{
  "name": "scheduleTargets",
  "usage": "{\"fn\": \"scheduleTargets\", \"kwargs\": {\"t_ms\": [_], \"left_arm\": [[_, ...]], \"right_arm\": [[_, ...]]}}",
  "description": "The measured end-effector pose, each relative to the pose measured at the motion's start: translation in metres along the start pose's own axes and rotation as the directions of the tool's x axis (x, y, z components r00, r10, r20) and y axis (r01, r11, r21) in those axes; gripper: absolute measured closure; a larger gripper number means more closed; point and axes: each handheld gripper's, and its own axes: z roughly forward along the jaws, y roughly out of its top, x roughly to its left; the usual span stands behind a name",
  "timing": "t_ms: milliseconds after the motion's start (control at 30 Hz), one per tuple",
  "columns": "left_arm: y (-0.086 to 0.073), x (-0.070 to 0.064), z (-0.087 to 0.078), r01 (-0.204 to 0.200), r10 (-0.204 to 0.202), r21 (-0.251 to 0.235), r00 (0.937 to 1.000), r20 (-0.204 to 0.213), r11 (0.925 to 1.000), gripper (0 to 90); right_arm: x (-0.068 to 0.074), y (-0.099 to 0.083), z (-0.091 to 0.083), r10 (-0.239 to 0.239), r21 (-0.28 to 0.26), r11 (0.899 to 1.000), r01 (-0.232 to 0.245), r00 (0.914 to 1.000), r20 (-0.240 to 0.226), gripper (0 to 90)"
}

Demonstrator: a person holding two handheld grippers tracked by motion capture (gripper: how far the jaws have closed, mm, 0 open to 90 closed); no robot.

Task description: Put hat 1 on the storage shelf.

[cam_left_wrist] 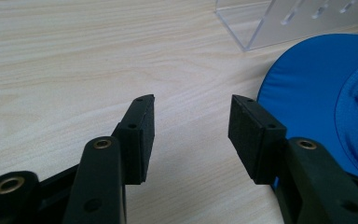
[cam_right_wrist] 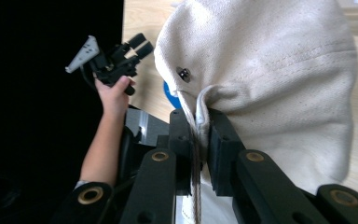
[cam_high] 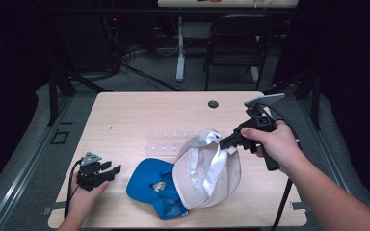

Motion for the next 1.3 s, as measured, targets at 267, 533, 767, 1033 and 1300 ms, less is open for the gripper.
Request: {"fn": "scheduleTargets", "kwargs": {"t_ms": [267,533,767,1033,1300], "left_arm": [[0.000,0.000,-0.001,-0.002,0.002,0.003,1.0000,0.001,1.0000,51.1],[0.000,0.000,0.000,0.000,0.000,-0.001,1.0000,0.004,1.0000,50.9],[0.000,-0.001,0.000,-0.001,0.001,-0.008,1.0000,0.004,1.0000,51.0],[0.001,-0.005,-0.001,-0.019,0.019,-0.024,0.9998,0.011,0.9995,51.2],[0.004,-0.009,-0.006,-0.020,0.021,-0.055,0.9995,0.025,0.9983,51.1]], "right_arm": [[-0.006,-0.001,-0.008,0.015,-0.034,0.999,-0.019,0.9928,-0.119,82.0],[-0.013,0.000,-0.016,0.035,-0.068,0.997,-0.048,0.9844,-0.173,82.0],[-0.009,0.002,-0.025,0.027,-0.094,0.994,-0.046,0.9802,-0.196,82.0],[-0.003,0.007,-0.038,0.012,-0.135,0.990,-0.042,0.9769,-0.213,81.9],[0.002,0.015,-0.047,0.007,-0.176,0.983,-0.052,0.9697,-0.244,81.9]]}}
